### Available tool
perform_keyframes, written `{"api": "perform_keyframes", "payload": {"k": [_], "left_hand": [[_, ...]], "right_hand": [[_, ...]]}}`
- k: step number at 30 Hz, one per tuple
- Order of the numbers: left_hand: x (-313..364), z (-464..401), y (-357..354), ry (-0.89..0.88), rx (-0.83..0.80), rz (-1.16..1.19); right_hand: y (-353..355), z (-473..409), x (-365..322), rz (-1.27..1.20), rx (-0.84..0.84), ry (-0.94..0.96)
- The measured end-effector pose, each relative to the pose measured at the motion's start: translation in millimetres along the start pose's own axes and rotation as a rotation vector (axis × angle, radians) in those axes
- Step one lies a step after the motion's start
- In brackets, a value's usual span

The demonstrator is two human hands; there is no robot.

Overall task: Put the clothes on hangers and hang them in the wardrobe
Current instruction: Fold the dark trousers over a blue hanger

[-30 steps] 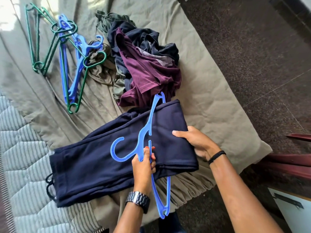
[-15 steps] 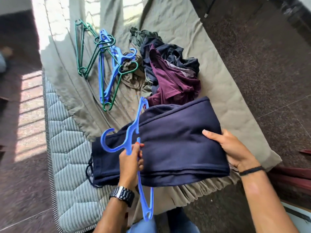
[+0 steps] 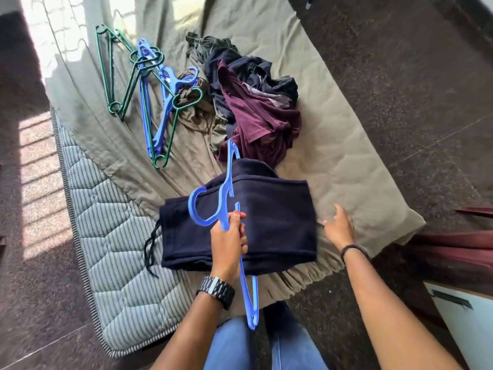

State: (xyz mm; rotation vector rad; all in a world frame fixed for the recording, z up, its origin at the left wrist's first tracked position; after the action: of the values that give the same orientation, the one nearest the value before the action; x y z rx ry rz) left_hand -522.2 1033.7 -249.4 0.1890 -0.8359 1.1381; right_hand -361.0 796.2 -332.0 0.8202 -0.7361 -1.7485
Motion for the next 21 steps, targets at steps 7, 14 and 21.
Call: {"api": "perform_keyframes", "payload": {"k": [7, 14, 21], "left_hand": [[21, 30, -30, -0.026, -0.068, -0.046], [59, 68, -61, -0.077, -0.134, -0.098], [97, 99, -108, 0.001, -0.306, -0.004]], "right_hand": [[-27, 85, -75, -0.362, -0.23, 0.24], [9, 135, -130, -0.36, -0.277, 0.394], [92, 161, -128, -0.301, -0.148, 0.456]]}}
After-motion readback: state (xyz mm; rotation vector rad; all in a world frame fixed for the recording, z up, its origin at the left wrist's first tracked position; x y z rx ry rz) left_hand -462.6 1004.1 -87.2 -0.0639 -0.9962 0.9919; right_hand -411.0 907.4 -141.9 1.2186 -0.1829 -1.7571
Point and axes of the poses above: each hand's wrist, its own z-axis away from the middle knuckle, its own y-axis out of the back of the hand, x = y × z, the point moved 6 cm from there along -z, towards the middle knuckle, and after that the axes turned 15 degrees about z, right-handed, at the moved point
